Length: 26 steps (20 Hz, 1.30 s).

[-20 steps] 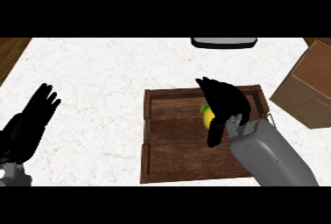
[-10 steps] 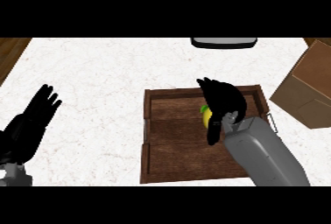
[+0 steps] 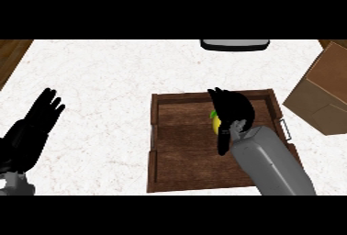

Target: Pick the lemon from the tray and place it in the cardboard box

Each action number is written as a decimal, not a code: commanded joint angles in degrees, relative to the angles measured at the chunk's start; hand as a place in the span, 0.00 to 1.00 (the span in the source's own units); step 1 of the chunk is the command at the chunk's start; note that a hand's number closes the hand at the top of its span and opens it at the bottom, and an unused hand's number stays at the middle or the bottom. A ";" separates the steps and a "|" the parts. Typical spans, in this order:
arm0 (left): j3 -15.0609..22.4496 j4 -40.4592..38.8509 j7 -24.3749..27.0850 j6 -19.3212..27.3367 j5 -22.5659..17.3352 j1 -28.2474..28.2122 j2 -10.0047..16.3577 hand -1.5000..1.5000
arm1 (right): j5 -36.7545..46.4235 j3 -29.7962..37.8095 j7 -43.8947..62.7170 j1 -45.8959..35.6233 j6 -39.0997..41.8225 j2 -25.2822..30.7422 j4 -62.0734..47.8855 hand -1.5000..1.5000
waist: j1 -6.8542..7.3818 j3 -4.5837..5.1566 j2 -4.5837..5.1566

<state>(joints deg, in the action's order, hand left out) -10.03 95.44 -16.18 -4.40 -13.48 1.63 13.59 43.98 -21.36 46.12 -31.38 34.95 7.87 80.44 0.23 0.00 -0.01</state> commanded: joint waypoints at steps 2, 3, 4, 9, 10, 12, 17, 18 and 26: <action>-1.73 2.32 -0.96 -2.19 -1.17 -2.69 0.70 0.50 | 2.66 1.99 -0.84 -1.79 1.01 -2.02 -4.13 0.00 | 0.19 0.00 0.01; -0.61 -1.38 2.64 -2.09 0.95 -2.82 -1.02 0.50 | 3.13 1.59 -0.93 1.36 1.43 -1.26 -0.63 0.00 | -0.04 0.01 0.00; -1.61 0.07 -0.38 -0.89 0.32 0.33 0.13 0.50 | 3.51 1.50 -4.43 3.92 0.41 0.98 -0.32 0.00 | -0.13 0.00 0.00; -1.63 2.30 -3.52 -1.37 -0.12 0.95 0.42 0.50 | 7.58 0.51 -3.37 1.33 -3.12 -4.81 -6.38 0.00 | 0.12 0.00 0.04; -1.66 -3.78 3.92 -3.06 1.40 -0.80 -0.85 0.50 | 5.81 4.73 -7.40 -2.25 -1.09 -0.86 -9.27 0.00 | 0.13 0.01 0.12; -2.98 1.30 -2.35 -1.72 0.15 0.96 0.61 0.50 | 7.82 2.74 -3.08 1.56 -0.27 -4.03 -3.83 0.00 | -0.01 0.00 0.00; -4.03 -0.85 -0.49 -3.43 -0.46 0.17 0.54 0.50 | 9.43 3.70 -12.61 1.29 -4.06 -0.87 -6.73 1.00 | 0.00 0.00 0.04; -2.12 -2.27 -1.87 -0.14 1.54 3.87 -1.31 0.50 | 10.31 1.16 -11.45 3.96 -4.19 -2.19 -2.56 1.00 | -0.29 0.00 0.01; -4.10 0.60 -2.75 -3.18 0.04 0.09 -0.02 0.50 | 14.25 2.90 -15.99 0.54 -5.53 -3.35 -8.20 1.00 | 0.02 0.00 0.00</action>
<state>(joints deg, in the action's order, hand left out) -13.12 95.99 -17.60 -7.04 -12.97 1.47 12.76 57.13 -18.42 30.92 -30.07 28.26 6.20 73.10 0.13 0.20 -0.41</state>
